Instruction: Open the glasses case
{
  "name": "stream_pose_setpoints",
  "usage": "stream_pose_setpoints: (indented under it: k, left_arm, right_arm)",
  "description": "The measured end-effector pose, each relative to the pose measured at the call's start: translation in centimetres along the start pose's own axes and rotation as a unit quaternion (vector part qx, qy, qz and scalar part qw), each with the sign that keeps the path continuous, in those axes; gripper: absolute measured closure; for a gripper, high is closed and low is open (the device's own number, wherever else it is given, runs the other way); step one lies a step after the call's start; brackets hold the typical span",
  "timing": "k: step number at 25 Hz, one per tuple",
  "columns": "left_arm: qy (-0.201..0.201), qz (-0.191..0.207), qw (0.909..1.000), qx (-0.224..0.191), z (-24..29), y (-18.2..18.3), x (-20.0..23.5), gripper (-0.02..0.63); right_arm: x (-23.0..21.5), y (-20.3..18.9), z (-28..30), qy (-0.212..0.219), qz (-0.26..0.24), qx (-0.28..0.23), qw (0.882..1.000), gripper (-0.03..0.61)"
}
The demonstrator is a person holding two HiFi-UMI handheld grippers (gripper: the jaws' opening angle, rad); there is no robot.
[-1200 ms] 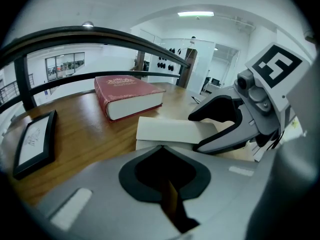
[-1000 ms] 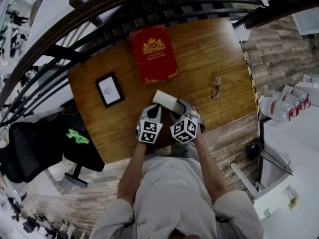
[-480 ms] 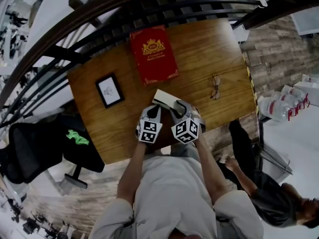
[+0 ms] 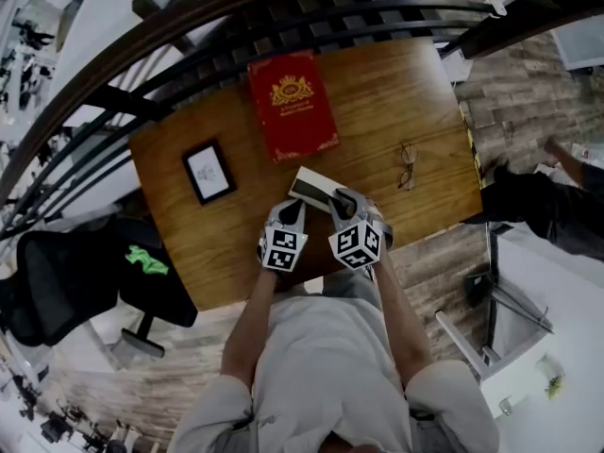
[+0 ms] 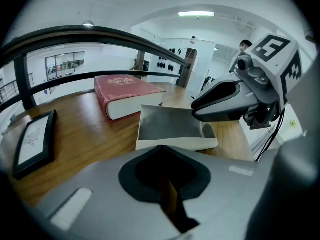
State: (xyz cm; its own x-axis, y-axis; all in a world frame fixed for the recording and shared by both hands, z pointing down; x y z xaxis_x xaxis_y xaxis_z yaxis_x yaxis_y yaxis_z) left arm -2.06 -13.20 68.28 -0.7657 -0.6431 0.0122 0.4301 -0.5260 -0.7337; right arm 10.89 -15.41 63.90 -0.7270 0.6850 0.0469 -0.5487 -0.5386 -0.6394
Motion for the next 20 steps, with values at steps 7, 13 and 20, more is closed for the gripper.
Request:
stream_pose_setpoints:
  k: [7, 13, 20]
  left_arm:
    - [0.0, -0.002, 1.0, 0.0, 0.0, -0.1, 0.0, 0.594]
    - [0.002, -0.004, 1.0, 0.0, 0.0, 0.0, 0.0, 0.594]
    - [0.006, -0.009, 0.9999, 0.001, -0.2, 0.0, -0.1, 0.594]
  right_arm:
    - [-0.8, 0.2, 0.0, -0.003, 0.003, -0.003, 1.0, 0.518]
    - [-1.5, 0.3, 0.2, -0.007, 0.004, -0.006, 1.0, 0.531]
    - [-2.4, 0.5, 0.4, -0.01, 0.004, -0.007, 1.0, 0.535]
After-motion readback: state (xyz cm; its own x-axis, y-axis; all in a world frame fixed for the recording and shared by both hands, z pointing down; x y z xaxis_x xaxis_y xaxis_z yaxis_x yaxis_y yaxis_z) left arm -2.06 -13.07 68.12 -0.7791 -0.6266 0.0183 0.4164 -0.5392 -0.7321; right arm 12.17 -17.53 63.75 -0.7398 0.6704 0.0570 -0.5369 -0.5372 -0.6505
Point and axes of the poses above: the fingertips, and each gripper's own axes: z forward along the fingers, x to its left, y out of its top, the point moved 7 cm from there along -z, backward along the fingers, and after that the axes turned 13 degrees about z, right-handed, at the moved point
